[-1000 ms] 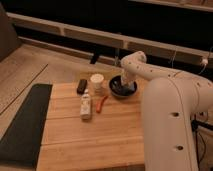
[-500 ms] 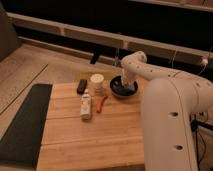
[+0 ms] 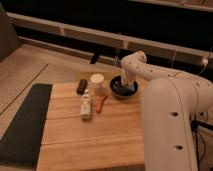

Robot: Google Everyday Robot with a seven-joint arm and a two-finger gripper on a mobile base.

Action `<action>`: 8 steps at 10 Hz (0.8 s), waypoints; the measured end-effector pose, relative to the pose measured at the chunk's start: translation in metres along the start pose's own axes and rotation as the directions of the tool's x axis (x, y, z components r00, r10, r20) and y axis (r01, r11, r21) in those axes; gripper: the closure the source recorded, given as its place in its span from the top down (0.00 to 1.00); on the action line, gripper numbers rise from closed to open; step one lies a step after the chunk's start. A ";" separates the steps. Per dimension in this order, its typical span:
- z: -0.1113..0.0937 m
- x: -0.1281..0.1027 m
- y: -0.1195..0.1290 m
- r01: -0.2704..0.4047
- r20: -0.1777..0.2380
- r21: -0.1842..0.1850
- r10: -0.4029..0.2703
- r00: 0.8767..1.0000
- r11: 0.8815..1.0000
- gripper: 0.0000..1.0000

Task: Place the white sponge in the ceramic bowl

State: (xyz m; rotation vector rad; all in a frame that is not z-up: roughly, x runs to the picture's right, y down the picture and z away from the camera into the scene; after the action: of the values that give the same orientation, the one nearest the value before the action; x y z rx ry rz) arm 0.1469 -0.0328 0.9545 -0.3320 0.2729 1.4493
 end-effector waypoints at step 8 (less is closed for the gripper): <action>0.000 0.000 0.000 -0.001 0.000 0.000 0.001 1.000 1.000 0.60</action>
State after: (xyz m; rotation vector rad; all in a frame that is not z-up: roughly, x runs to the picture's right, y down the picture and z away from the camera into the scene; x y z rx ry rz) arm 0.1469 -0.0327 0.9546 -0.3321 0.2732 1.4498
